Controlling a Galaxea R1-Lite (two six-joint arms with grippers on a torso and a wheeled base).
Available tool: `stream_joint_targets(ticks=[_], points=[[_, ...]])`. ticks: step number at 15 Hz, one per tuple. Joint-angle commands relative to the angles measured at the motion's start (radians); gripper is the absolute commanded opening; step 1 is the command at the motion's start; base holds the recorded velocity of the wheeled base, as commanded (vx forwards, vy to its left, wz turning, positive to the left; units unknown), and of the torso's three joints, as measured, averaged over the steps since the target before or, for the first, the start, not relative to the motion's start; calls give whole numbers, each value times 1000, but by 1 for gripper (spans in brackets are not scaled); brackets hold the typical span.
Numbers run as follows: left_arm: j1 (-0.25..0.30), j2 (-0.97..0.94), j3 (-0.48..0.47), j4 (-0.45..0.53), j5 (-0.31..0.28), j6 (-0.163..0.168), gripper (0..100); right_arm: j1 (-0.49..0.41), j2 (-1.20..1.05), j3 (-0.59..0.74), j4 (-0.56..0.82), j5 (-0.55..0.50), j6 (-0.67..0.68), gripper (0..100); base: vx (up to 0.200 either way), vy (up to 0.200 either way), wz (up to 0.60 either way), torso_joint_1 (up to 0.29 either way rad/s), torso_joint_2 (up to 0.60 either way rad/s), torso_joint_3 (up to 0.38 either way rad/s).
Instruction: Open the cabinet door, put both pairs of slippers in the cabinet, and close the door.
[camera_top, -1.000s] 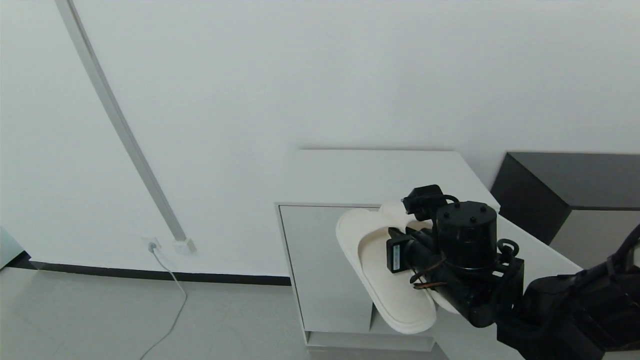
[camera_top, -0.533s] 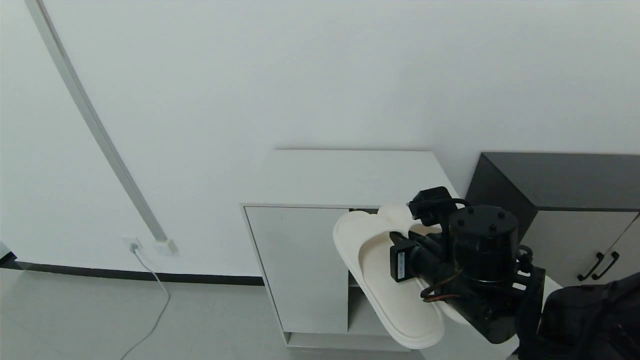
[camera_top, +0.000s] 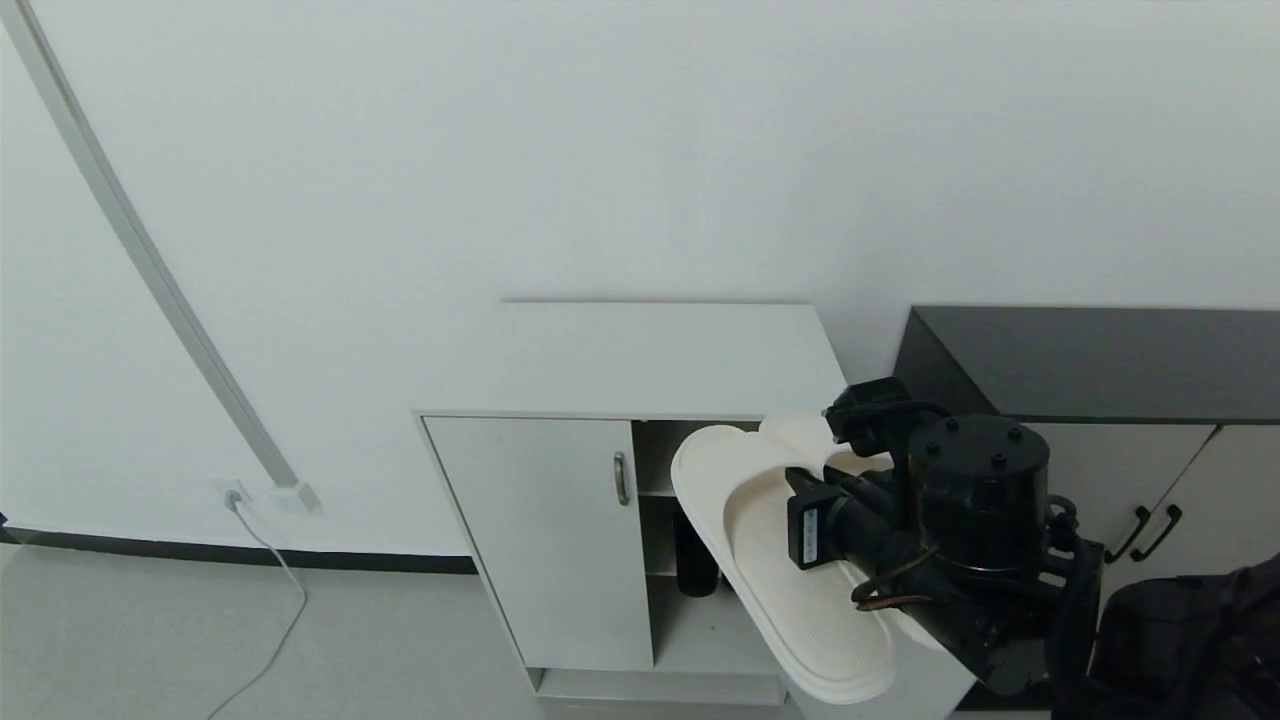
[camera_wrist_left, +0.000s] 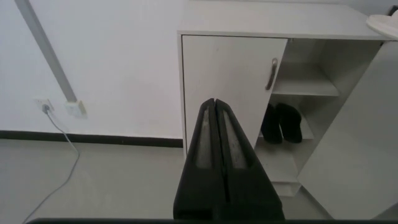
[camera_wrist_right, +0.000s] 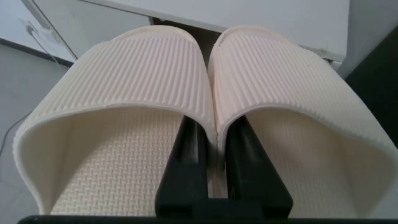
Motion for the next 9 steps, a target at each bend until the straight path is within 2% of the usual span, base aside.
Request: stream_joint_targets(ticks=[1,9], points=[[1,1,0,0,0,0,0,7,2,9,0,4,0,0,0,0,0,0,0,0],[1,1,-1,0,0,0,0,17,13,38,-40,21,-24,0,0,0,0,0,0,0]])
